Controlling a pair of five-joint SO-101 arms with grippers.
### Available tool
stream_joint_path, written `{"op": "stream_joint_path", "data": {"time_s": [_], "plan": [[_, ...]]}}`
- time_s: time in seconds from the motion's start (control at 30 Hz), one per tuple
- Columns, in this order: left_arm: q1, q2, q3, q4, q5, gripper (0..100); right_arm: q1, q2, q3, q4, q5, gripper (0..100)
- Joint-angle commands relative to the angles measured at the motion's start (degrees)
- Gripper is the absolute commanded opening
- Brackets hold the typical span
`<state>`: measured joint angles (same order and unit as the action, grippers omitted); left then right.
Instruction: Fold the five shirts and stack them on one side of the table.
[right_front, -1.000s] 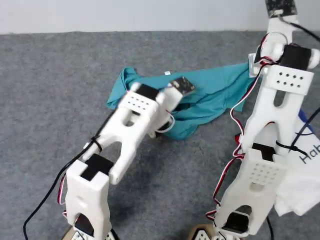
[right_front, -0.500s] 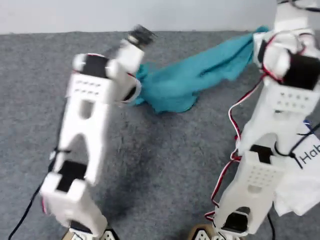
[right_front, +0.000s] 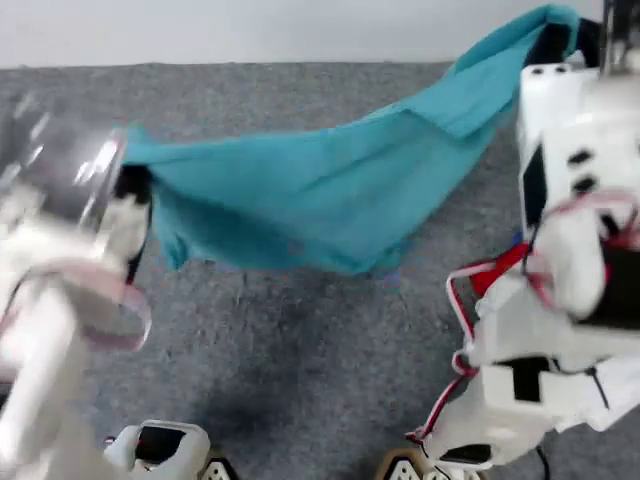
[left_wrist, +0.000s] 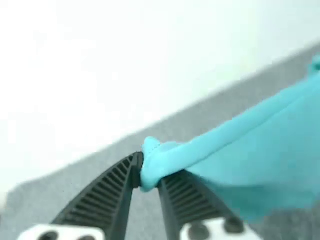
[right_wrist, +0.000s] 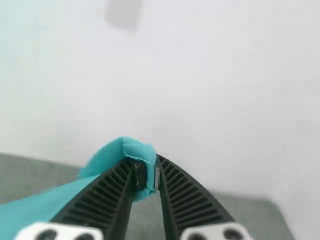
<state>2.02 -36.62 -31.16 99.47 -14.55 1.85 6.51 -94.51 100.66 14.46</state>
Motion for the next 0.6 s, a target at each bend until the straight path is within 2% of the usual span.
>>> {"op": "stream_joint_path", "data": {"time_s": [0.0, 0.17, 0.4, 0.5, 0.57], "plan": [[-0.7, -6.15, -1.36, -0.09, -0.53, 1, -4.18, -8.66, 2.99, 2.51, -0.26, 1.0], [-1.05, -12.13, -1.36, -1.32, -0.53, 1, -7.43, -27.65, 21.36, 2.42, -0.62, 1.0], [-5.8, -14.42, -1.45, -1.58, -0.53, 1, -7.43, -55.78, 51.78, 1.27, -2.64, 1.0], [-5.89, -14.51, -1.54, -1.58, -0.35, 1, -6.9, -61.76, 58.99, -0.75, -2.64, 1.0], [-5.89, -14.51, -2.77, -1.58, -0.26, 1, -4.0, -63.96, 59.87, -1.63, -2.73, 1.0]]}}
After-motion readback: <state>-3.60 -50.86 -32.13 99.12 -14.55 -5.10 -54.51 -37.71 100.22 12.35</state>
